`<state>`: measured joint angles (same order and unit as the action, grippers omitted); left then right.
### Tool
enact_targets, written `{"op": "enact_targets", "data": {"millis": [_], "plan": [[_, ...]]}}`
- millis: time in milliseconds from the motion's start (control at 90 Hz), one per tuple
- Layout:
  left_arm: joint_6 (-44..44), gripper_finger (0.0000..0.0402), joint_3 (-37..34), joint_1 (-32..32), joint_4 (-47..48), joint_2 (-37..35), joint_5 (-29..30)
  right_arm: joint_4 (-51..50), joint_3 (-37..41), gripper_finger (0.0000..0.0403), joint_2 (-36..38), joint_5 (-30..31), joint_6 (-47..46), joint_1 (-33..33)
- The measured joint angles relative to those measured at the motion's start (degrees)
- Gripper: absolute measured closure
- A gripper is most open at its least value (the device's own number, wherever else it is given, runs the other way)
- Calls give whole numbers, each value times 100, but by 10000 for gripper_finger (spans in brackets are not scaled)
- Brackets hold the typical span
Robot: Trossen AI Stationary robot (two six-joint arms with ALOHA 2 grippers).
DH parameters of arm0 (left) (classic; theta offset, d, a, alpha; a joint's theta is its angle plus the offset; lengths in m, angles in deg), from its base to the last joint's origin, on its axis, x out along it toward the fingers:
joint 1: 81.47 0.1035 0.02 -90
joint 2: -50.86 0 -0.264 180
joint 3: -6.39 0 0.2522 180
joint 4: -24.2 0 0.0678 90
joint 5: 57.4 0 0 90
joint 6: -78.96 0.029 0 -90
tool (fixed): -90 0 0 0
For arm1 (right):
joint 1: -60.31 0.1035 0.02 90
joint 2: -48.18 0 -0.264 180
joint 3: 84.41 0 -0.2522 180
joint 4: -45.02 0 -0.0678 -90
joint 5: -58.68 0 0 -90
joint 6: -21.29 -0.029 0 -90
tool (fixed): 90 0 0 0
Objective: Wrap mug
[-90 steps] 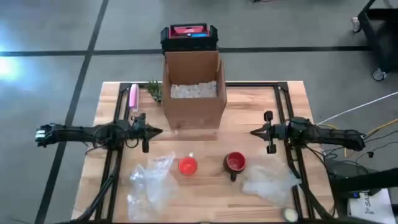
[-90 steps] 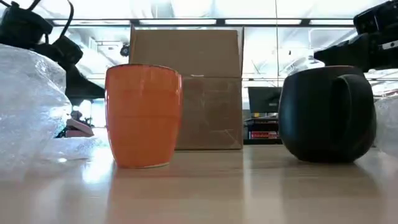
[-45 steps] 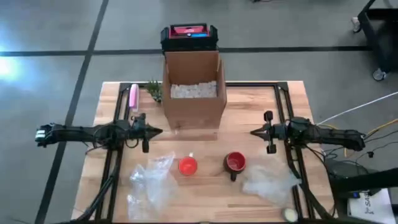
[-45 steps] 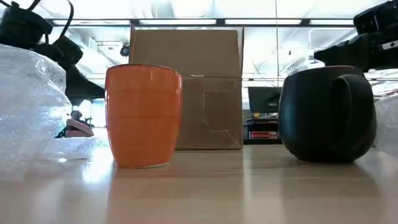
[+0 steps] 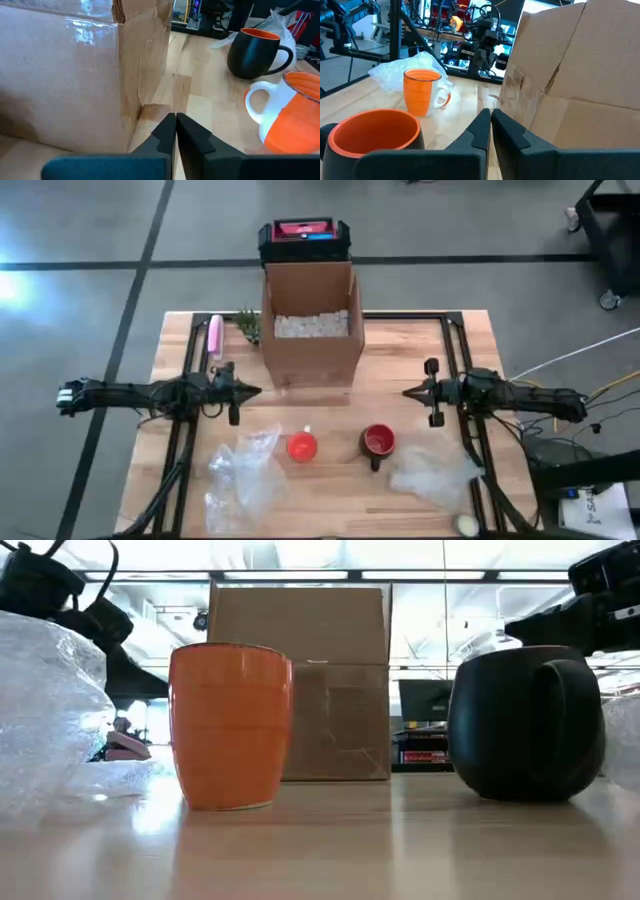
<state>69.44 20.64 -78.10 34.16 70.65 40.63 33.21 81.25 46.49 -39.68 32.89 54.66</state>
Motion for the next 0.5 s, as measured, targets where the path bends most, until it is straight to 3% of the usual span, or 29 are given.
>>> {"op": "enact_targets", "data": {"millis": [500], "plan": [[-187, 402, -1, 0, -430, 0, -2, 24, 0, 400, 0, -24, -18, 2]]}}
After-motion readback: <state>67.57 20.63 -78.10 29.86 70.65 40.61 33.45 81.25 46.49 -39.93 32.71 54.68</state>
